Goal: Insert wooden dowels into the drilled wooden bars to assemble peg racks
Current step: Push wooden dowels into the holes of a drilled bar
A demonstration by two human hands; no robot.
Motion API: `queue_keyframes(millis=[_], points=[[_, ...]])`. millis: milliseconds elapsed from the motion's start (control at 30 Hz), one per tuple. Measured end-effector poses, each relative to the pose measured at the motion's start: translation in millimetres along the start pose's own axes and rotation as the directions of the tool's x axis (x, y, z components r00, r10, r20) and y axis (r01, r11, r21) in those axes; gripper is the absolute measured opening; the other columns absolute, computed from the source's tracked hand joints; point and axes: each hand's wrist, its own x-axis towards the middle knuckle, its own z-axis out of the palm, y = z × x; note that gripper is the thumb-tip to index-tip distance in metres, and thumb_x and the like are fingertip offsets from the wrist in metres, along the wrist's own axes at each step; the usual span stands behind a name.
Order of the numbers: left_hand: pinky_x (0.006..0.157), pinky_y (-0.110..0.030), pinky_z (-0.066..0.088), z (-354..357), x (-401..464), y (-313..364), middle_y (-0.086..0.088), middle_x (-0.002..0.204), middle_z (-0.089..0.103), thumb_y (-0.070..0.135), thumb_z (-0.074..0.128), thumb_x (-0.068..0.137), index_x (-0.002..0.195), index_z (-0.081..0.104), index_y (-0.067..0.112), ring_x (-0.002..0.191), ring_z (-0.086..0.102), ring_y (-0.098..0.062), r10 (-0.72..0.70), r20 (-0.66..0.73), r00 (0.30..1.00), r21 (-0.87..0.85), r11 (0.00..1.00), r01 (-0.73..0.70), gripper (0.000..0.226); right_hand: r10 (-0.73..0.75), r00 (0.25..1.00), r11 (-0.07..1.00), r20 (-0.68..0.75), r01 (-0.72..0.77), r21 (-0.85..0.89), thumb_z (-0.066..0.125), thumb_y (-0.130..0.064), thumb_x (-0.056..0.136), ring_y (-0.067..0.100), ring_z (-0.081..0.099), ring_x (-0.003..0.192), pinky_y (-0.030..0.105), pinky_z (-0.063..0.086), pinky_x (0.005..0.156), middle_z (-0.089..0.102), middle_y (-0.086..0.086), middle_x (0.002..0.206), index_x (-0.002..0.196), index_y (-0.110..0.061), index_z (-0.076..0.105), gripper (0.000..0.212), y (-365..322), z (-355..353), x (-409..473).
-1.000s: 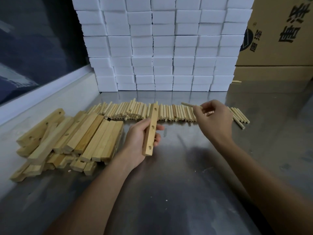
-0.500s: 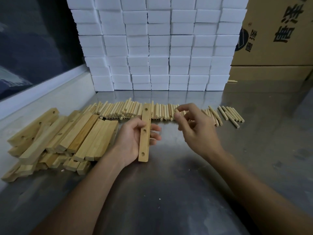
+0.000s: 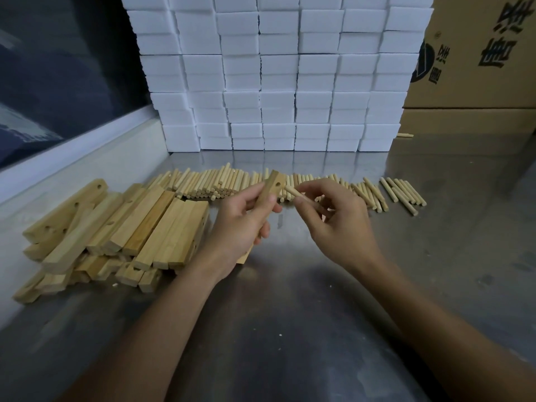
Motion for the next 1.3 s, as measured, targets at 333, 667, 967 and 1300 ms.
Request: queue_keyframes(millis=[333, 667, 967, 1300], points=[[0.043, -0.03, 0.053, 11.2, -5.0, 2.5, 0.0, 0.076, 0.072, 0.016, 0.062, 0.097, 0.133, 0.063, 0.018, 0.048, 0.06, -0.022, 0.112, 0.0, 0.994, 0.139, 0.984, -0.111, 0.037, -0.171, 0.983, 0.965, -0.061, 0.154, -0.214, 0.073, -0.017, 0.09, 0.013, 0.062, 0.065, 0.037, 0.051, 0.054, 0.07, 0.0, 0.08, 0.087, -0.006, 0.07, 0.012, -5.3, -4.2, 0.8], [0.038, -0.019, 0.037, 18.9, -8.6, 9.5, 0.016, 0.069, 0.059, 0.008, 0.059, 0.097, 0.117, 0.071, 0.016, 0.042, 0.05, -0.01, 0.264, 0.05, 0.963, 0.289, 0.919, -0.267, 0.025, -0.186, 0.967, 0.895, -0.176, 0.093, -0.437, 0.066, -0.015, 0.08, 0.022, 0.054, 0.047, 0.03, 0.04, 0.042, 0.062, -0.005, 0.058, 0.074, -0.01, 0.064, 0.008, -24.1, 0.6, -0.4], [0.055, -0.016, 0.031, 18.1, -9.2, 11.4, -0.011, 0.08, 0.057, 0.009, 0.063, 0.094, 0.134, 0.061, 0.006, 0.058, 0.04, -0.008, 0.362, 0.142, 0.921, 0.488, 0.784, -0.383, 0.04, 0.585, 0.776, 0.685, 0.236, -0.628, 0.369, 0.062, -0.006, 0.09, -0.002, 0.046, 0.039, 0.012, 0.034, 0.045, 0.057, -0.011, 0.05, 0.058, -0.018, 0.063, 0.034, -15.0, -11.4, 9.4], [0.059, -0.023, 0.044, 14.0, -4.8, 7.2, -0.012, 0.095, 0.067, 0.009, 0.064, 0.094, 0.132, 0.062, 0.004, 0.067, 0.054, -0.011, 0.417, 0.191, 0.889, 0.513, 0.73, -0.453, 0.039, 0.581, 0.57, 0.384, 0.581, -0.821, 0.422, 0.048, -0.018, 0.1, 0.007, 0.021, 0.044, 0.019, 0.017, 0.038, 0.037, -0.006, 0.055, 0.084, -0.014, 0.067, 0.024, -7.0, -22.2, 16.0]])
